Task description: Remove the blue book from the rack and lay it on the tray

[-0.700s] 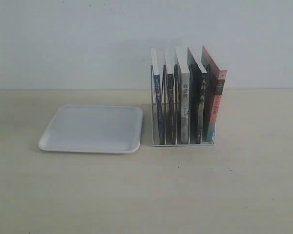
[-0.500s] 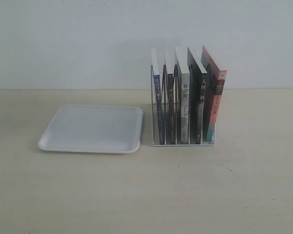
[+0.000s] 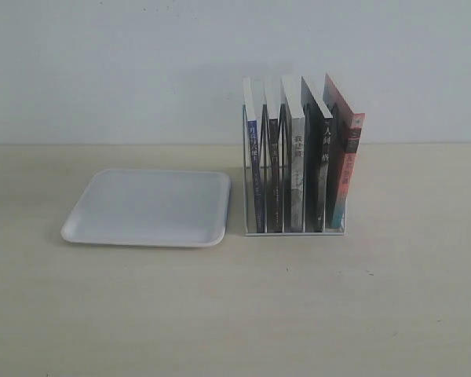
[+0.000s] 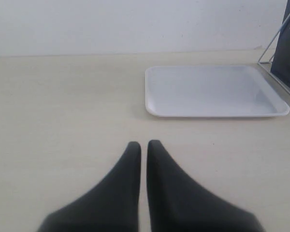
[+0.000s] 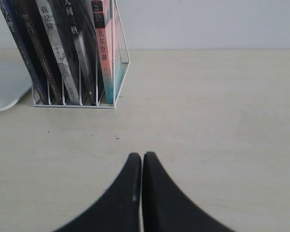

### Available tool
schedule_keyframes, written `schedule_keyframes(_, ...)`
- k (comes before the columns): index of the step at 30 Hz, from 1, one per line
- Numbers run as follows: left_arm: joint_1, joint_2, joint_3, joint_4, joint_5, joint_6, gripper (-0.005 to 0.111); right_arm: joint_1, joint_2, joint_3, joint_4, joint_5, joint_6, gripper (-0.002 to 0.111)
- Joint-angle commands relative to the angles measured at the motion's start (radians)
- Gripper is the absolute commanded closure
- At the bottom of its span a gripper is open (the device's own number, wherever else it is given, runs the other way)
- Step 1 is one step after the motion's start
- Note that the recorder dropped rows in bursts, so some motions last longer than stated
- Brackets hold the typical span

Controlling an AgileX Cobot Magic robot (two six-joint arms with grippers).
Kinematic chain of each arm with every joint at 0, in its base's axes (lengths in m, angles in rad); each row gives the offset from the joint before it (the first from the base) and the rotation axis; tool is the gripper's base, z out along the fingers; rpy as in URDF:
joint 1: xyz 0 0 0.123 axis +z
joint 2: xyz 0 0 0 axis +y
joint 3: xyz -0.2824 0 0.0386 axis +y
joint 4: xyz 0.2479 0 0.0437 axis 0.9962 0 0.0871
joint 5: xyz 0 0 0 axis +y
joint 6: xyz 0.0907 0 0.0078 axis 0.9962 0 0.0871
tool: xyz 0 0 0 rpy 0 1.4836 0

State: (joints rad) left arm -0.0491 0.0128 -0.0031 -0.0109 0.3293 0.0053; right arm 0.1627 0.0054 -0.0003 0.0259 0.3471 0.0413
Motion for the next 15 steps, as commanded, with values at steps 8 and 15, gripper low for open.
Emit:
schedule_keyframes(8, 0.003, -0.005, 0.003, 0.001, -0.014, 0.003, 0.103, -0.003, -0.005, 0.0, -0.015, -0.048, -0.019, 0.108)
schedule_keyframes(15, 0.003, -0.005, 0.003, 0.001, -0.014, 0.003, 0.103, -0.003, -0.005, 0.0, -0.015, -0.163, -0.019, 0.108)
